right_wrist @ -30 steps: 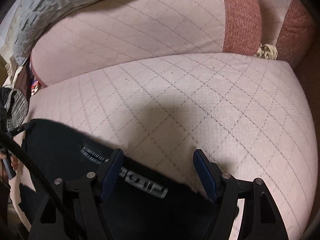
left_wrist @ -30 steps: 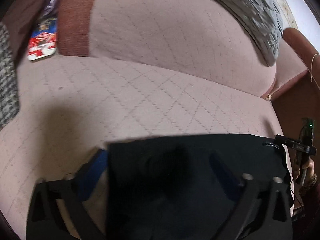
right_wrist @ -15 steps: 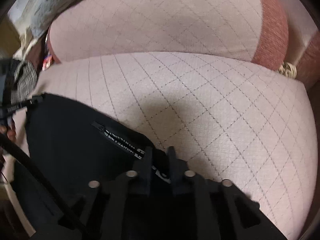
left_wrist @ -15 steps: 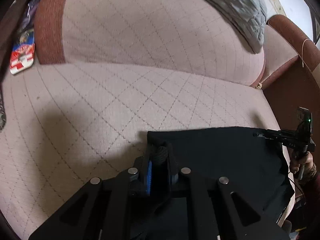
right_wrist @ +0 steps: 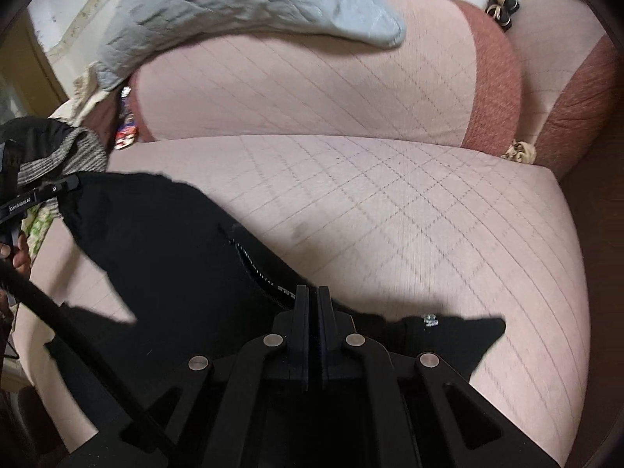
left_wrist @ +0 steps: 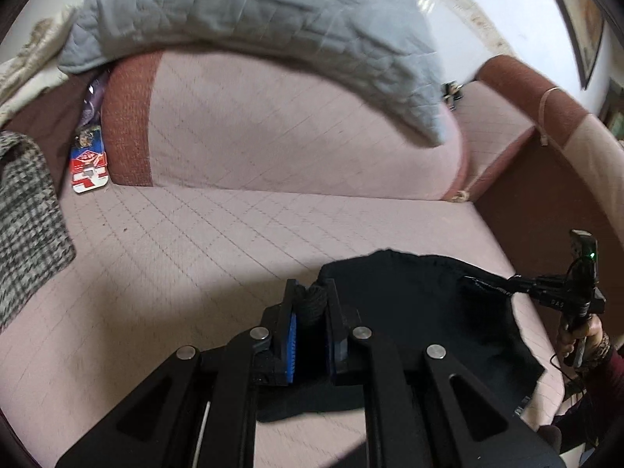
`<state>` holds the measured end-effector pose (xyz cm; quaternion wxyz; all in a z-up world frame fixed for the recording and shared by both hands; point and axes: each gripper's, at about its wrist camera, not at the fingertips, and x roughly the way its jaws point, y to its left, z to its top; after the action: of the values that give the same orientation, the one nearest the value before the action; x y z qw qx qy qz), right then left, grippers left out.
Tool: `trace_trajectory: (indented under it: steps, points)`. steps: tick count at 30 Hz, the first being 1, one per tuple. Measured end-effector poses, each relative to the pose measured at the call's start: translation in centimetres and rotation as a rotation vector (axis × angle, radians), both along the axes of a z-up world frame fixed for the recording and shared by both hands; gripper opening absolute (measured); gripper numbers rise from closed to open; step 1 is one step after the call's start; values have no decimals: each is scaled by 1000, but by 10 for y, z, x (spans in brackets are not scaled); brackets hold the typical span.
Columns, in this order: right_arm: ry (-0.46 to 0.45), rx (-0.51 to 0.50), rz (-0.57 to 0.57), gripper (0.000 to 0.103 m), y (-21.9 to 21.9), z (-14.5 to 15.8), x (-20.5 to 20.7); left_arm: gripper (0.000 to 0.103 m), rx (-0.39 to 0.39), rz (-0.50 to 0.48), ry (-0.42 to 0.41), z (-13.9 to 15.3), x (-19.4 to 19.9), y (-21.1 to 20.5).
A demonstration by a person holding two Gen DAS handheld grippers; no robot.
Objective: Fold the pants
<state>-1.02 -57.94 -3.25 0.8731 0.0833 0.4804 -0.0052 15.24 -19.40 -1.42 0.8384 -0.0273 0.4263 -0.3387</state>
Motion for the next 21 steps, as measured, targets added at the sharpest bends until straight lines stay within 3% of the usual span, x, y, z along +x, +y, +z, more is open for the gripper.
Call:
trace_trajectory:
  steps: [5, 9, 13, 16, 18, 21]
  points:
    - [-9, 12, 24, 3, 30, 16, -71, 11, -44, 26, -51, 17, -61, 28]
    - [32, 28, 23, 3, 43, -3, -129, 12, -68, 58, -67, 10, -122, 65]
    - [142, 30, 5, 3, 48, -43, -181, 28, -17, 91, -35, -16, -180, 100]
    - [222, -11, -20, 3, 50, -69, -211, 29, 33, 127, 7, -32, -215, 124]
    - [215, -19, -47, 3, 48, -68, -223, 30, 21, 163, 22, -35, -227, 147]
    - [180, -10, -104, 10, 38, -57, -236, 44, -8, 240, 19, -26, -238, 175]
